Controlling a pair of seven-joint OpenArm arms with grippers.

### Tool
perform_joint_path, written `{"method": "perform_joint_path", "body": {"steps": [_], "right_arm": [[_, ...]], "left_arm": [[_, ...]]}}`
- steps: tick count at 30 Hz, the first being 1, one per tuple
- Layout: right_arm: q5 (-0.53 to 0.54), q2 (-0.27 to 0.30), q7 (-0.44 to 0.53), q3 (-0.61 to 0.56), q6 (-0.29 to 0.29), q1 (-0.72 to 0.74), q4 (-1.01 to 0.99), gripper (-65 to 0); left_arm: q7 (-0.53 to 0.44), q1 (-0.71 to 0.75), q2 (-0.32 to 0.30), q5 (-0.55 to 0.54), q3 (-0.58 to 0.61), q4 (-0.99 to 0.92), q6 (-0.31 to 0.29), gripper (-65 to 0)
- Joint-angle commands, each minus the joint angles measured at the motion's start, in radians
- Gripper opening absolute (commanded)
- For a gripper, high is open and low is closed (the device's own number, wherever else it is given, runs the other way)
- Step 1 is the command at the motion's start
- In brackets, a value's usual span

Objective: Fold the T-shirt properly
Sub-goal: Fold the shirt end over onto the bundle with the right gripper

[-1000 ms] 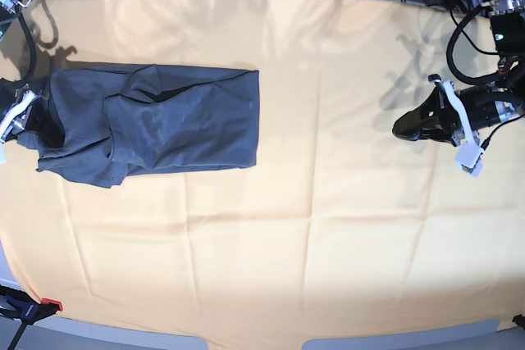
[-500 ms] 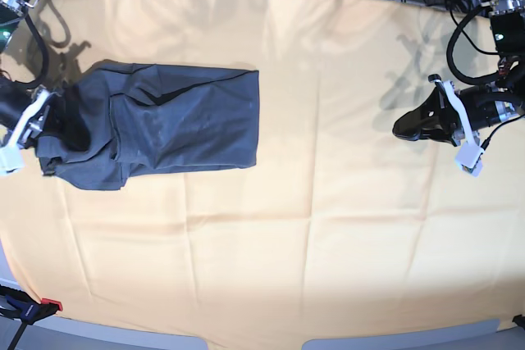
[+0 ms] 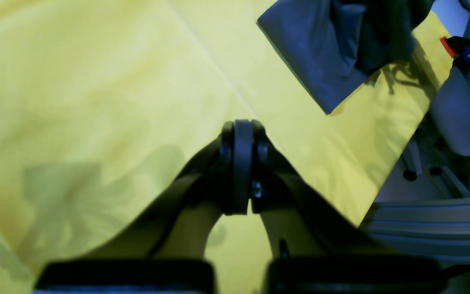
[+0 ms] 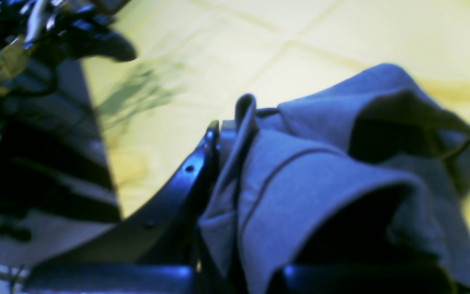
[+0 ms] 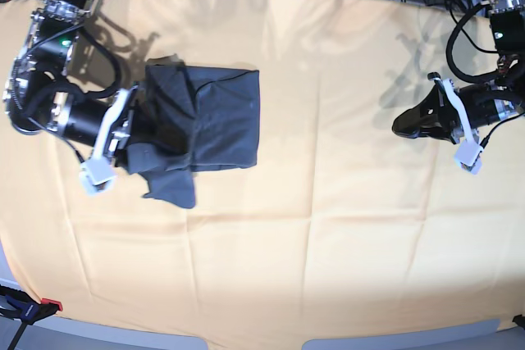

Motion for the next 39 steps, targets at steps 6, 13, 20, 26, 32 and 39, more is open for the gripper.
{"method": "perform_joint_path", "body": {"steps": [6, 13, 20, 26, 32, 39], "right_arm": [[-0.152, -0.090, 0.027, -0.182, 0.001, 0.018, 0.015, -65.0], [-0.420, -0.152, 0.193, -0.376, 0.001, 0.035, 0.015, -25.1], [-0.452, -0.151, 0.190, -0.556, 0.001, 0.111, 0.015, -21.1], [-0.457, -0.145, 0.163, -0.481, 0.001, 0.196, 0.051, -21.3], [-0.365, -0.134, 0.165, -0.211, 0.001, 0.249, 0.095, -21.3], [-0.348, -0.047, 0.147, -0.051, 0.001, 0.162, 0.095, -32.7]], "left_arm": [[-0.019, -0.013, -0.019, -0.027, -0.008, 0.015, 0.001, -65.0], [-0.018, -0.013, -0.019, -0.025, -0.007, 0.015, 0.001, -65.0], [-0.018, -0.013, -0.019, -0.021, -0.007, 0.015, 0.001, -65.0], [-0.019, -0.013, -0.019, 0.003, -0.008, 0.015, 0.000, -65.0], [-0.019, -0.013, -0.019, 0.030, -0.008, 0.015, 0.000, -65.0], [-0.020, -0.013, -0.019, 0.029, -0.007, 0.015, 0.000, -65.0]]}}
